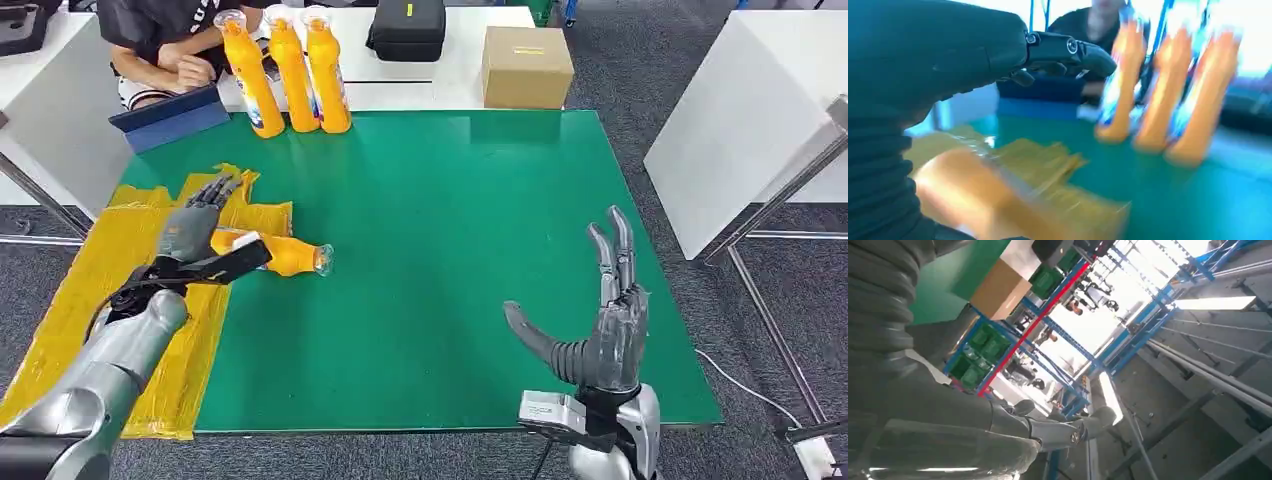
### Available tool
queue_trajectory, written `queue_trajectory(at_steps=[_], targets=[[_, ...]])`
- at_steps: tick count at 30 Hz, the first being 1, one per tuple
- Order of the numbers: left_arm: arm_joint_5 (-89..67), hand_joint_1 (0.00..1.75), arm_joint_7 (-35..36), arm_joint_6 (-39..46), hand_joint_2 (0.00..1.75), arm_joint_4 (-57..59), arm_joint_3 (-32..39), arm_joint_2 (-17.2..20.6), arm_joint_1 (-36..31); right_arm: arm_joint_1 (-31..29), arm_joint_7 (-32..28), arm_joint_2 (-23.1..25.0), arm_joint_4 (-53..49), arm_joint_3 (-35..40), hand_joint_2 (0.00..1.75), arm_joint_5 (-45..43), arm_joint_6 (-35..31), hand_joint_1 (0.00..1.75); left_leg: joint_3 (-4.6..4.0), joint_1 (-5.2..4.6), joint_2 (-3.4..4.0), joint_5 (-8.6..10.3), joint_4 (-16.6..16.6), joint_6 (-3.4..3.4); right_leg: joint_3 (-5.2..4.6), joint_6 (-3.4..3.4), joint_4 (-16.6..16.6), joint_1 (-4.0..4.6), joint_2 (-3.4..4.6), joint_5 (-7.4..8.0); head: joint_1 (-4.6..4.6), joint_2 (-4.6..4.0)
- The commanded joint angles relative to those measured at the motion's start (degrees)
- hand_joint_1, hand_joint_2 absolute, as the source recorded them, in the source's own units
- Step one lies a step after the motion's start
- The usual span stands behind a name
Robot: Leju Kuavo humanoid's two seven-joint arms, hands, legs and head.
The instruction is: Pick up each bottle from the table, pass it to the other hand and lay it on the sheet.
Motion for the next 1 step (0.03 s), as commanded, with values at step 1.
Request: queue_trajectory(at_steps=[1], targets=[[36.23,0.0,-1.75,-16.47,1.75,-39.96,6.04,-1.77,8.53,-0.35,-3.28,1.35,-1.93,0.24,1.75,-8.37,3.29,0.0,0.11,0.06,0.08,-0.21,0.13,-0.14,0.12,-0.04,0.07,0.06,0.0,-0.16,0.04,0.0]])
